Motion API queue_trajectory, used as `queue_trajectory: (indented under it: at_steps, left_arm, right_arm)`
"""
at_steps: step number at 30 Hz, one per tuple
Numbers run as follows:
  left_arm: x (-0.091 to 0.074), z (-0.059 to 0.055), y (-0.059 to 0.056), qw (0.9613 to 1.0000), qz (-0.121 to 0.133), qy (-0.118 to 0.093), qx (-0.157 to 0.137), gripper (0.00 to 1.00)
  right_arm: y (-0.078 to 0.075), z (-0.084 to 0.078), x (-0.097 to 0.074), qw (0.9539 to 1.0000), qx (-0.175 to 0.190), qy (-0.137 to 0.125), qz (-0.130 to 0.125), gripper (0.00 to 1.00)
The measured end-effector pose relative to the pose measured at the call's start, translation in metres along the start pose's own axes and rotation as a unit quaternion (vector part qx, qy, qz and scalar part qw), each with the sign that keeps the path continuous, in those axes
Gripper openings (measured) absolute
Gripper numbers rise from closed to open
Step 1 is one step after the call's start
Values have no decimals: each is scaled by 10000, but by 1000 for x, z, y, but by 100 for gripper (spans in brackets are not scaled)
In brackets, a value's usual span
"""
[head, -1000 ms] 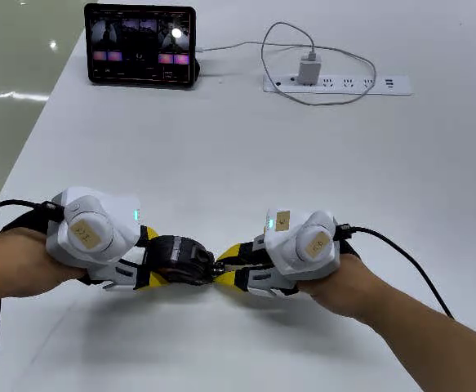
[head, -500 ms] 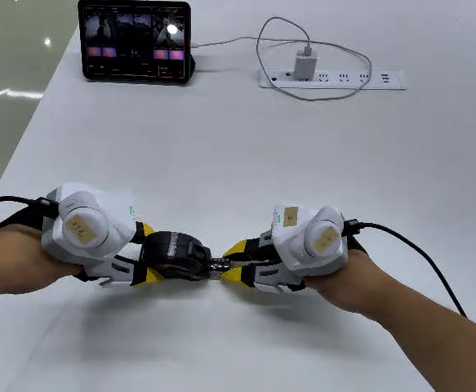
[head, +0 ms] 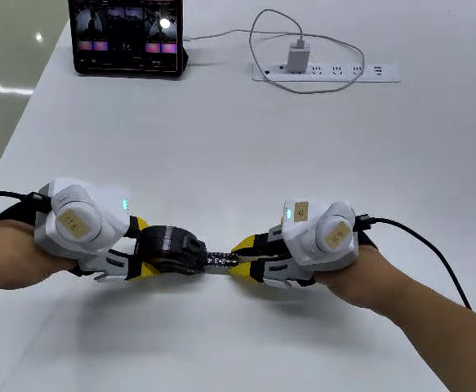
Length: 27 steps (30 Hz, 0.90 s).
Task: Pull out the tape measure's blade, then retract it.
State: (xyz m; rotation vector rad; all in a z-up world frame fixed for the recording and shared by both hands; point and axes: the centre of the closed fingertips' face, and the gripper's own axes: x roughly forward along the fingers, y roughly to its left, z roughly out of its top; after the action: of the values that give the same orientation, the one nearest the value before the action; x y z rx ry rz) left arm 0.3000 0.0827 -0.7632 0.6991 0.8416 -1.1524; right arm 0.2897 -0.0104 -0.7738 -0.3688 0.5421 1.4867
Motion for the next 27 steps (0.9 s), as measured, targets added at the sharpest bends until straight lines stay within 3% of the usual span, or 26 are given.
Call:
queue_trajectory:
  at_steps: [27]
  left_arm:
    - [1, -1, 1, 10000, 30, -39, -58, 26]
  right_arm:
    - [-3, -14, -28, 9998, -81, 151, -103, 10]
